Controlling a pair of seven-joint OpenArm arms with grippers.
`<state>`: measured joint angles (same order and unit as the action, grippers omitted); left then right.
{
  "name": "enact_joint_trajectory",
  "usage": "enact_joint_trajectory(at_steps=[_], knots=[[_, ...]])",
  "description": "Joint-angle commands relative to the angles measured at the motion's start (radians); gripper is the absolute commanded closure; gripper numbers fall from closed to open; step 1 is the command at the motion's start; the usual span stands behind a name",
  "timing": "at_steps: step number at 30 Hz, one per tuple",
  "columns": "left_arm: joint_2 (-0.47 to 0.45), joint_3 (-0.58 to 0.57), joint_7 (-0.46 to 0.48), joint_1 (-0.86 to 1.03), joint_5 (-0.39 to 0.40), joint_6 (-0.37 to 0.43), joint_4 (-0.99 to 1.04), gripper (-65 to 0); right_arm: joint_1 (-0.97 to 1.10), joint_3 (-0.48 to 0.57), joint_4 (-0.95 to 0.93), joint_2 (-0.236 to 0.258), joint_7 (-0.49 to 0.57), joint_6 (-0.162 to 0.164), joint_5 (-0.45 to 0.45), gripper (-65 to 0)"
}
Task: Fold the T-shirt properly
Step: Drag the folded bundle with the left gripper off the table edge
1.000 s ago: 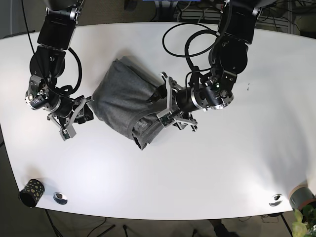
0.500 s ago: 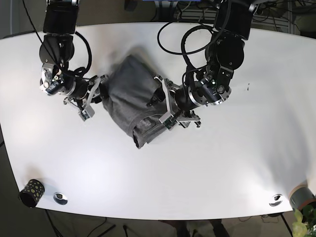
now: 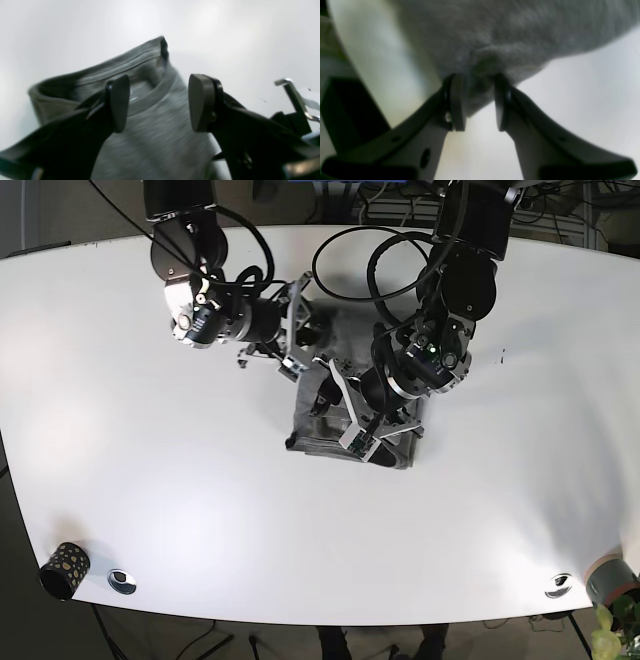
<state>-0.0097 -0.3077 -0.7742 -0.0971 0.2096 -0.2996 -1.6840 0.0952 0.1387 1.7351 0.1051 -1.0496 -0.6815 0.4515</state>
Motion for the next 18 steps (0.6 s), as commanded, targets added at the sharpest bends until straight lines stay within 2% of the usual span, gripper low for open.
enact_joint_trajectory(at_steps=[1,4,8,13,18], knots=[[0.003,0.000,0.025,-0.019,0.007,0.013,-0.021,-34.6,-0.018,-0.014,0.049,-0.011,0.010,-0.017,0.008,-16.6],[0.001,0.002,0.026,0.000,0.007,0.013,-0.023,-34.7,-0.025,-0.037,0.047,-0.012,0.010,-0.017,0.008,-16.6],[0.001,0.041,0.026,0.007,0.006,0.046,-0.037,-35.1,-0.025,-0.150,0.047,-0.014,0.010,-0.017,0.013,-16.6],[0.000,0.048,0.026,0.024,0.004,0.102,-0.026,-35.6,-0.030,-0.293,0.022,-0.005,0.010,-0.017,0.085,-16.6],[-0.011,0.058,0.028,0.055,0.004,0.122,-0.023,-42.6,-0.051,-0.388,-0.036,0.026,0.010,-0.017,0.154,-16.6]])
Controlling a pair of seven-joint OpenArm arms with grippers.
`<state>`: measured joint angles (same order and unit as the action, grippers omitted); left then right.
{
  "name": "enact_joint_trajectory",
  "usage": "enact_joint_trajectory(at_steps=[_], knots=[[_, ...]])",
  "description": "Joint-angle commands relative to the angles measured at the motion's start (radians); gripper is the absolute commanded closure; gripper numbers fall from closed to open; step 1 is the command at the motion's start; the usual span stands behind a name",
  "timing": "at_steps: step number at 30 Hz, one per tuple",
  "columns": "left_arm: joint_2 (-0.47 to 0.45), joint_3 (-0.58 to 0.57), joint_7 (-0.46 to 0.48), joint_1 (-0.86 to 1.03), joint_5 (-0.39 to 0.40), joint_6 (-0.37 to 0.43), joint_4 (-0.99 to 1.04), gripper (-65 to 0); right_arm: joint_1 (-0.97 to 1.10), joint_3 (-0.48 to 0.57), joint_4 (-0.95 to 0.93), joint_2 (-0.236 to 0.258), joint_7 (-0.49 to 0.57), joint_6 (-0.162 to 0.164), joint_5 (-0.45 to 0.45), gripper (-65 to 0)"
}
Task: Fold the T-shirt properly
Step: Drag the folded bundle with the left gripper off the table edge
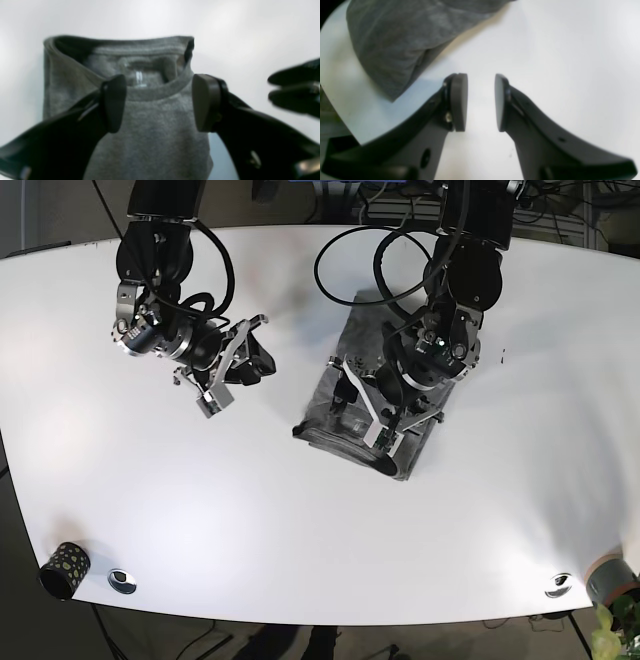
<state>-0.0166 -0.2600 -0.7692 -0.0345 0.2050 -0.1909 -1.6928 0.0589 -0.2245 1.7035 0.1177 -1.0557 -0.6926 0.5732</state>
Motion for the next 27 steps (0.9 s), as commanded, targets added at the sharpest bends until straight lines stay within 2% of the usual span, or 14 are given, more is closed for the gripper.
enact_joint_trajectory(at_steps=[1,8,13,20,25,27], knots=[[-0.009,0.018,0.032,0.000,0.009,0.023,-0.007,-43.8,-0.017,-0.052,-0.015,0.026,0.016,-0.006,0.051,-16.6],[-0.050,0.035,0.146,0.057,0.009,0.038,0.070,-45.3,-0.017,-0.121,-0.021,0.061,0.016,-0.006,0.092,-16.6],[-0.065,0.034,0.147,0.057,0.011,0.035,0.171,-45.3,-0.017,-0.151,-0.023,0.066,0.016,-0.006,0.092,-16.6],[-0.167,0.044,0.139,0.049,0.015,0.035,0.256,-45.3,-0.017,-0.157,-0.020,0.066,0.016,-0.006,0.092,-16.6],[-0.240,0.172,0.067,0.049,0.017,0.031,0.259,-45.4,-0.017,-0.168,-0.016,0.066,0.016,-0.006,0.092,-16.6],[-0.263,0.232,0.046,0.049,0.011,0.001,0.260,-45.4,-0.017,-0.169,-0.016,0.066,0.016,-0.006,0.092,-16.6]])
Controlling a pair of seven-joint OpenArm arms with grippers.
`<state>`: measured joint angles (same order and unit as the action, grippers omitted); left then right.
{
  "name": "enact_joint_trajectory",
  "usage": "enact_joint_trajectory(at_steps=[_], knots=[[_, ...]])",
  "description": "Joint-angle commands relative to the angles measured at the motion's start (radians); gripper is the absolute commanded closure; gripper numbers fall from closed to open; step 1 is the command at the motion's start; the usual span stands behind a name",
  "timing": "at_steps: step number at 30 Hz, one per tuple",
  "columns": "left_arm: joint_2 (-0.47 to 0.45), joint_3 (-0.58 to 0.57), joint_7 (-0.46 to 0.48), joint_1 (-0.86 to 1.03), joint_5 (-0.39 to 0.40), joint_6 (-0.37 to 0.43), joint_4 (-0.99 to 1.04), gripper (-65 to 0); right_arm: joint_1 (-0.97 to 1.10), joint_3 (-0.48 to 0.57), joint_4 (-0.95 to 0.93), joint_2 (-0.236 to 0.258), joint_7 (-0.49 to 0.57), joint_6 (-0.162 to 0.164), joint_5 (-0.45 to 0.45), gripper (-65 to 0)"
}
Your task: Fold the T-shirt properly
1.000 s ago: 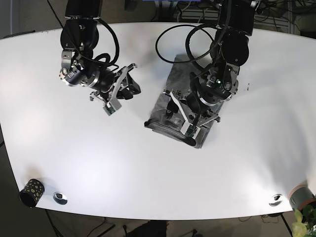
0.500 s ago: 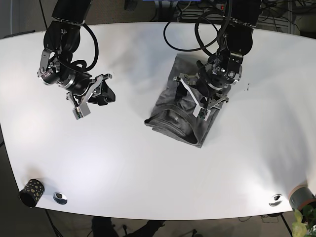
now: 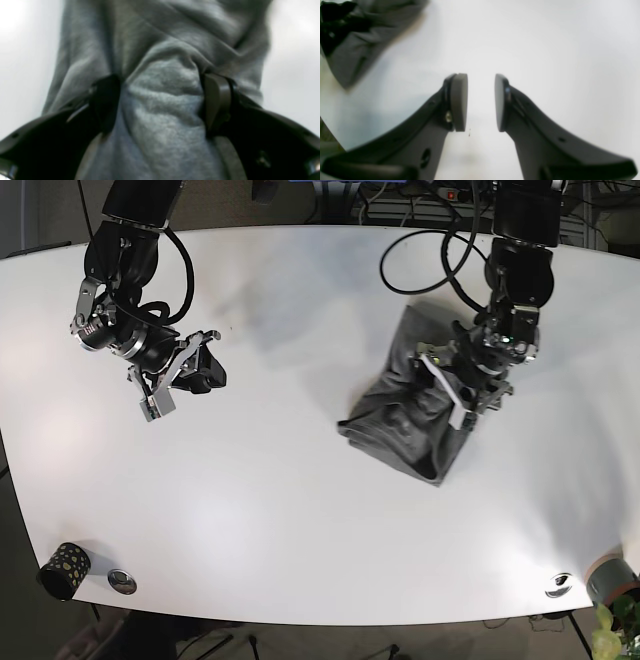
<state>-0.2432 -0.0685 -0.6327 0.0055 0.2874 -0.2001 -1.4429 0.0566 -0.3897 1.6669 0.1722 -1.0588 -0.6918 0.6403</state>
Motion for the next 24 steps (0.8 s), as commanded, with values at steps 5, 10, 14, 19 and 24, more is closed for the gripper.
enact_joint_trajectory(at_steps=[5,10,14,19,24], knots=[[-0.120,0.200,-0.148,0.009,-0.073,-0.121,0.038,-45.1,-0.014,-0.004,0.020,0.013,0.019,-0.006,0.019,-16.6],[-0.215,0.370,-0.184,0.008,-0.073,-0.187,0.141,-45.0,-0.016,-0.004,0.022,0.014,0.019,-0.006,0.016,-16.6],[-0.301,0.424,-0.166,0.012,-0.069,-0.253,0.252,-45.0,-0.016,-0.004,0.022,0.023,0.019,-0.006,0.016,-16.6],[-0.374,0.519,-0.091,0.017,-0.072,-0.335,0.362,-45.1,-0.016,-0.002,0.022,0.025,0.021,-0.006,0.016,-16.6],[-0.443,0.543,-0.039,0.008,-0.072,-0.355,0.448,-45.1,-0.030,-0.002,0.022,0.026,0.021,-0.006,0.016,-16.6]])
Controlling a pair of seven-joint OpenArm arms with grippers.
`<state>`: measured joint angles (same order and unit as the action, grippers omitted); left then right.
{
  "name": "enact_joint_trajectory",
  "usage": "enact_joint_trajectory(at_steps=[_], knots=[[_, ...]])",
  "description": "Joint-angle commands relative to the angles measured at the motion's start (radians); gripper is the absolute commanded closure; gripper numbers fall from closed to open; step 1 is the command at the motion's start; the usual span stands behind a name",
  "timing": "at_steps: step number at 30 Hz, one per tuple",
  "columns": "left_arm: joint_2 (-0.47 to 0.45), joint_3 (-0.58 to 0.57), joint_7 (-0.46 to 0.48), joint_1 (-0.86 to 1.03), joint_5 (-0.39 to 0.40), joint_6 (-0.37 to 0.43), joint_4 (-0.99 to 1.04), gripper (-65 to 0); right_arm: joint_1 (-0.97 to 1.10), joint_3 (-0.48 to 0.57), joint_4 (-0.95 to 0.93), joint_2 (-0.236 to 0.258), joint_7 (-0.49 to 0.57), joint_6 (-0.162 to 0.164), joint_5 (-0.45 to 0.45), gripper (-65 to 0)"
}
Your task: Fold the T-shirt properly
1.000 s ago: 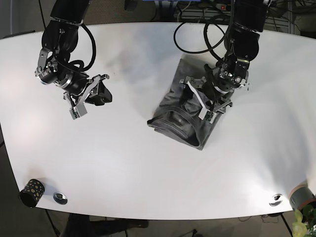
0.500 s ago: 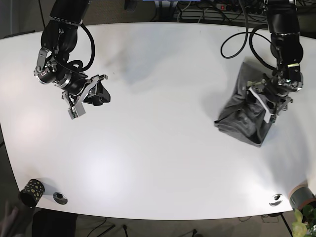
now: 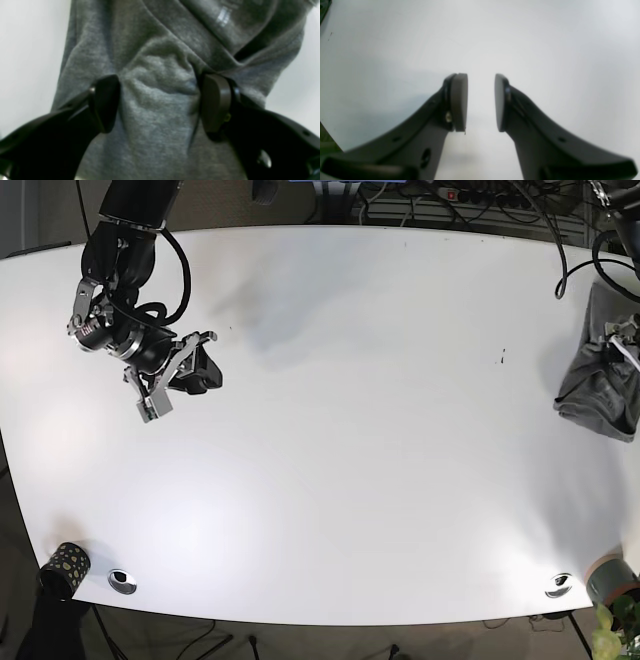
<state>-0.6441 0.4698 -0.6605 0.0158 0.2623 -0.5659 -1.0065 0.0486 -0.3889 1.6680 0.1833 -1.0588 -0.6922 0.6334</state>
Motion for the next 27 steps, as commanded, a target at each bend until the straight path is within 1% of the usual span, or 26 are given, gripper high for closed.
enact_joint_trajectory(at_steps=[1,4,8,13,18,20,27], knots=[[-0.052,0.005,0.002,-0.003,-0.047,0.013,0.016,-45.1,-0.023,-0.003,0.021,0.015,0.021,-0.006,0.022,-16.6],[-0.081,0.005,0.025,-0.003,-0.047,0.013,0.019,-45.1,-0.026,-0.003,0.021,0.015,0.021,-0.006,0.022,-16.6],[-0.112,0.005,0.026,-0.006,-0.042,0.013,0.013,-45.3,-0.028,0.000,0.021,0.017,0.021,-0.006,0.022,-16.6],[-0.121,0.002,0.037,-0.063,-0.044,0.008,0.013,-45.3,-0.037,0.000,0.021,0.017,0.022,-0.006,0.021,-16.6],[-0.115,0.002,0.040,-0.080,-0.045,-0.049,-0.039,-45.3,-0.043,-0.002,0.021,0.022,0.022,-0.006,0.016,-16.6],[-0.113,0.000,0.040,-0.087,-0.047,-0.050,-0.059,-45.3,-0.045,0.001,0.021,0.032,0.024,-0.006,-0.011,-16.6],[-0.084,-0.001,0.038,-0.115,-0.047,-0.052,-0.140,-45.3,-0.079,0.001,0.051,0.029,0.027,-0.006,-0.146,-16.6]])
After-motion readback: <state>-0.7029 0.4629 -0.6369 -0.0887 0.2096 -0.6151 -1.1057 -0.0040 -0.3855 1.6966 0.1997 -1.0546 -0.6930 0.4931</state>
